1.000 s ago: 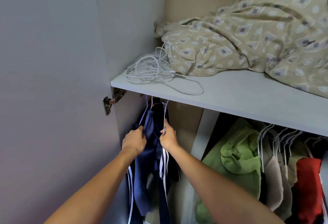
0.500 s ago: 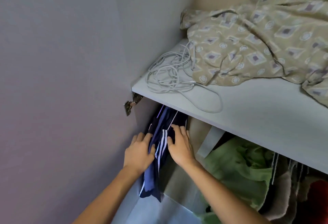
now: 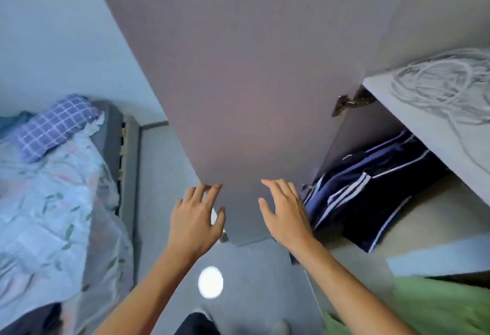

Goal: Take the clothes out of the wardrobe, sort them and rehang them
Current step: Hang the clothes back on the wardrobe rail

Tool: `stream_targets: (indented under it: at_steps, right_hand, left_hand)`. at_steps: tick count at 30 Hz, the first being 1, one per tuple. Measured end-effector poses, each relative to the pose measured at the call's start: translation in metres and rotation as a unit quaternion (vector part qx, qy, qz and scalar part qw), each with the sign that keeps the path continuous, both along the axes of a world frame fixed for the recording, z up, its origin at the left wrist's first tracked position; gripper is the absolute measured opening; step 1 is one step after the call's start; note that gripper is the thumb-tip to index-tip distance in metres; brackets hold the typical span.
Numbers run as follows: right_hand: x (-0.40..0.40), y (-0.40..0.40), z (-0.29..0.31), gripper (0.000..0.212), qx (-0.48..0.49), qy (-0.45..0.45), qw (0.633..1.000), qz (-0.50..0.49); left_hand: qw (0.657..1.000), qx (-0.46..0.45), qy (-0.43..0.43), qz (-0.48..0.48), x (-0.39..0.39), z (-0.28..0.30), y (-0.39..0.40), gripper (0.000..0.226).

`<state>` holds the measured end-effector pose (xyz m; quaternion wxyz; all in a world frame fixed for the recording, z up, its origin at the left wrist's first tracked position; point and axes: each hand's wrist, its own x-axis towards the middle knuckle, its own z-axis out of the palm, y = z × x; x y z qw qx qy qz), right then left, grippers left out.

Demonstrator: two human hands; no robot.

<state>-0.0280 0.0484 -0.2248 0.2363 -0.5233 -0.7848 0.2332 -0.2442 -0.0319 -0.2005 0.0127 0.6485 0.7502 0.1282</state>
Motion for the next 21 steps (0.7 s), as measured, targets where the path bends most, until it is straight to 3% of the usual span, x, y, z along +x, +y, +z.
stream_targets:
  at_steps: [9, 21]
  right_hand:
    - [-0.217, -0.096, 0.017, 0.055, 0.017, -0.027, 0.957, 0.289]
    - [-0.483, -0.288, 0.007, 0.055, 0.002, -0.044, 0.851, 0.523]
  left_hand:
    - [0.958, -0.007, 0.008, 0.288, -0.164, 0.004, -0.197, 0.064]
    - [0.837, -0.034, -0.045, 0.544, -0.312, -0.028, -0.427, 0.066]
